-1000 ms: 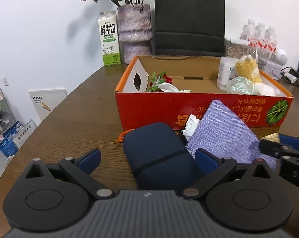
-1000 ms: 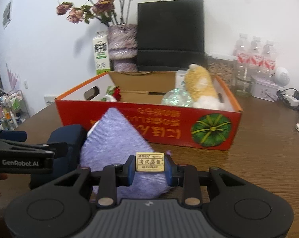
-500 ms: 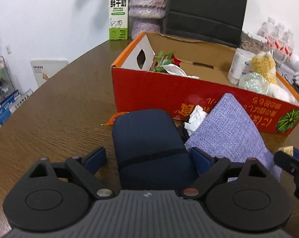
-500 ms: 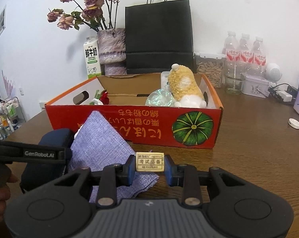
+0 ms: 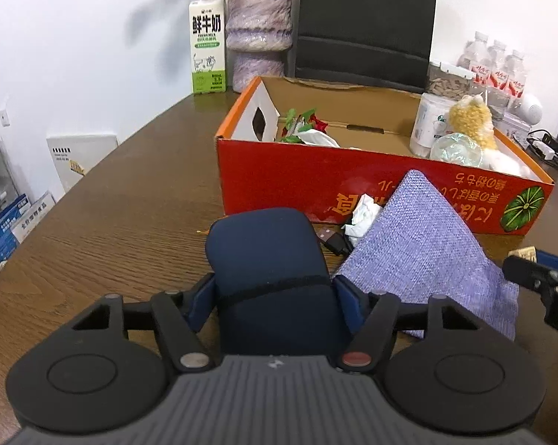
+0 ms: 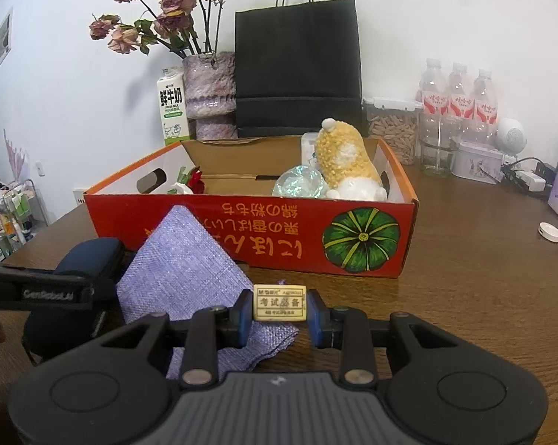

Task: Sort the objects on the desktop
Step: 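Carry the navy pouch into the box while right carries the gold tag there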

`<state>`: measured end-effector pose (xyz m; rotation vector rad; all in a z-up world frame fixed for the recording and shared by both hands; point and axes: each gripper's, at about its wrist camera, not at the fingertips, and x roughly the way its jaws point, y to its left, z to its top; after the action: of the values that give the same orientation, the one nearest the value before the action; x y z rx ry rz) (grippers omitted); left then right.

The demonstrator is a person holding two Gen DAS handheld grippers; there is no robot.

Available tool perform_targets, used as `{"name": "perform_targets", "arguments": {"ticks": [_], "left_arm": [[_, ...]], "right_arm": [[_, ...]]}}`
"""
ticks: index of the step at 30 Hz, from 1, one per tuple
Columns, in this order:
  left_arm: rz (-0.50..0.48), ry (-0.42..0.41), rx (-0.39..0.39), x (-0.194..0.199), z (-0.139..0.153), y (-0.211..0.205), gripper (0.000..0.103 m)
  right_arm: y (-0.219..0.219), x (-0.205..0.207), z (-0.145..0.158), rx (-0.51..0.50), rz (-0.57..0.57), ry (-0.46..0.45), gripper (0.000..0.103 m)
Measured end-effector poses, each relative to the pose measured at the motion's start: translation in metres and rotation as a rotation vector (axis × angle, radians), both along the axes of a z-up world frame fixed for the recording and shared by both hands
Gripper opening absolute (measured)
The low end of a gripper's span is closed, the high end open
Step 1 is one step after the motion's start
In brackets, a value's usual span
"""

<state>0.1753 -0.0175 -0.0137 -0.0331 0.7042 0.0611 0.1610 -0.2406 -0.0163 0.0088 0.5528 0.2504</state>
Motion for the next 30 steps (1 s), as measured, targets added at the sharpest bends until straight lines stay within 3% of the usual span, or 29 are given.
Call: {"name": "perform_targets", "arguments": {"ticks": [7, 15, 23, 30], "left_arm": [[-0.024, -0.057, 0.023, -0.016, 0.009, 0.003, 0.067], [-0.065, -0.209, 0.031, -0.025, 0.047, 0.001, 0.067], [-0.078, -0.339, 0.015, 0.005, 0.077, -0.011, 0.067], [-0.062, -0.374, -0.005, 0.047, 0.072, -0.02, 0.067]], "right_arm": [[-0.001, -0.005, 0.013, 0.024, 0.005, -0.039, 0.029], [0.007, 0.005, 0.032, 0.03, 0.012, -0.095, 0.029], [0.022, 0.031, 0.058, 0.036, 0.005, -0.177, 0.029], [0.031, 0.07, 0.069, 0.06, -0.011, -0.2, 0.029]]}}
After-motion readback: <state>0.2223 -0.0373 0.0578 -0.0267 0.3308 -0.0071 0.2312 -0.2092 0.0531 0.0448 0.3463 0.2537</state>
